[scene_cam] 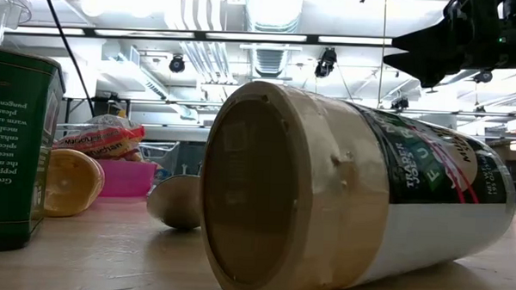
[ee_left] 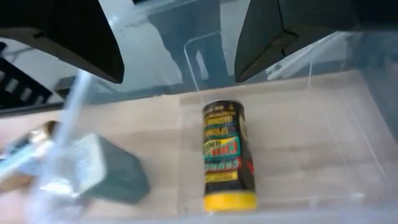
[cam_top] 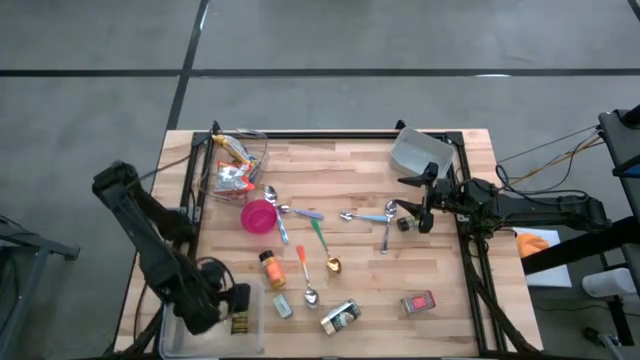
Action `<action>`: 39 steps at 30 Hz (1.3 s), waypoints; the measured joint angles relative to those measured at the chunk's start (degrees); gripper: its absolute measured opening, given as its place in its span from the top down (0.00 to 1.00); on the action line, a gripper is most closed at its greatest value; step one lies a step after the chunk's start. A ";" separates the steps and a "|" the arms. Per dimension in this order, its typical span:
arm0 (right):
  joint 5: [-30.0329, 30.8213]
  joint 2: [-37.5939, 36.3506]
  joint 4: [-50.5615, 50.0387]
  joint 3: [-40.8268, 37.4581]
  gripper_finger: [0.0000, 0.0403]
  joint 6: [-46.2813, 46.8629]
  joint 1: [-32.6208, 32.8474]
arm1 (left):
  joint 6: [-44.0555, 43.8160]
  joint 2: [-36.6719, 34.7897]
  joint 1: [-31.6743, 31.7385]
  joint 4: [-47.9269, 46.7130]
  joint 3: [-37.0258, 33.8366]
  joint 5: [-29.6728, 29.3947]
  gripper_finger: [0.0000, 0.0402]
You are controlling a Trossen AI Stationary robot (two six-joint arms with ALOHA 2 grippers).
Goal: Pick & Place Food Item
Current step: Put the brown seasoning bottle into the white bin
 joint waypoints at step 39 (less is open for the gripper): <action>0.00 0.00 0.00 0.02 0.28 0.00 0.00 | 12.67 6.08 42.82 -3.04 -0.12 26.44 0.23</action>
